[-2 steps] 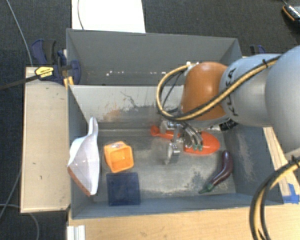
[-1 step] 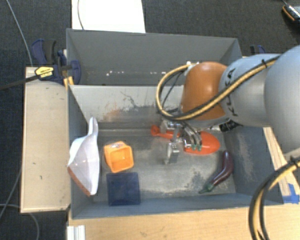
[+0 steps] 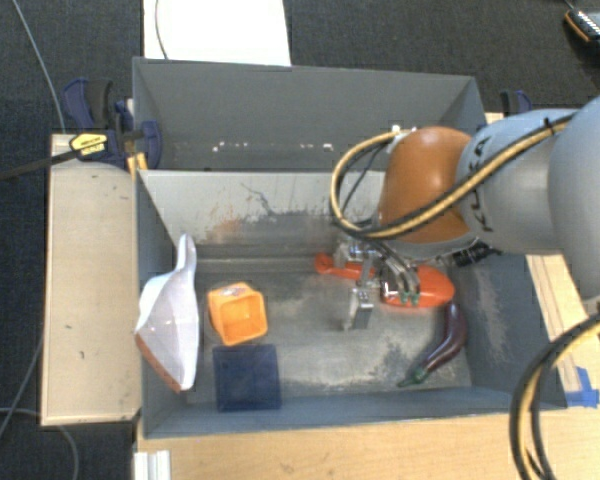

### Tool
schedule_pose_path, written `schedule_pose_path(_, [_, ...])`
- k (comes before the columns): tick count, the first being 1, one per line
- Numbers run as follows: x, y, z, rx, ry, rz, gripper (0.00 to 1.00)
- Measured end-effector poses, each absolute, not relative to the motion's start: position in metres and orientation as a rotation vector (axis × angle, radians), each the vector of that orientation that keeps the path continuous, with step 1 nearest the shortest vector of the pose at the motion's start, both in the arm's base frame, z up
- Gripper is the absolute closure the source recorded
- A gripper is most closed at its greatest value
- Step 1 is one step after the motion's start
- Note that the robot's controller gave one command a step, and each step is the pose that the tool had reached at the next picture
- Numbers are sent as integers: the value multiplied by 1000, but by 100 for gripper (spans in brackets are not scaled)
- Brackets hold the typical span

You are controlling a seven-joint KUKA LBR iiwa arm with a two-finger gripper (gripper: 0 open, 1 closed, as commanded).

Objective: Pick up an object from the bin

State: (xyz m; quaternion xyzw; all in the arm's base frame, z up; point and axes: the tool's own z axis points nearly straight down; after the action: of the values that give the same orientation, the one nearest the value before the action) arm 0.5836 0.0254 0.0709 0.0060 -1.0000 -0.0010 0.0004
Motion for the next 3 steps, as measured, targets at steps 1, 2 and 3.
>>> schedule_pose_path(1, [587,18,71,-117,-3143,-9,0])
schedule_pose_path(2, [585,25,73,11,-3145,-6,100])
schedule_pose_path(3, [585,25,73,11,-3145,-6,100])
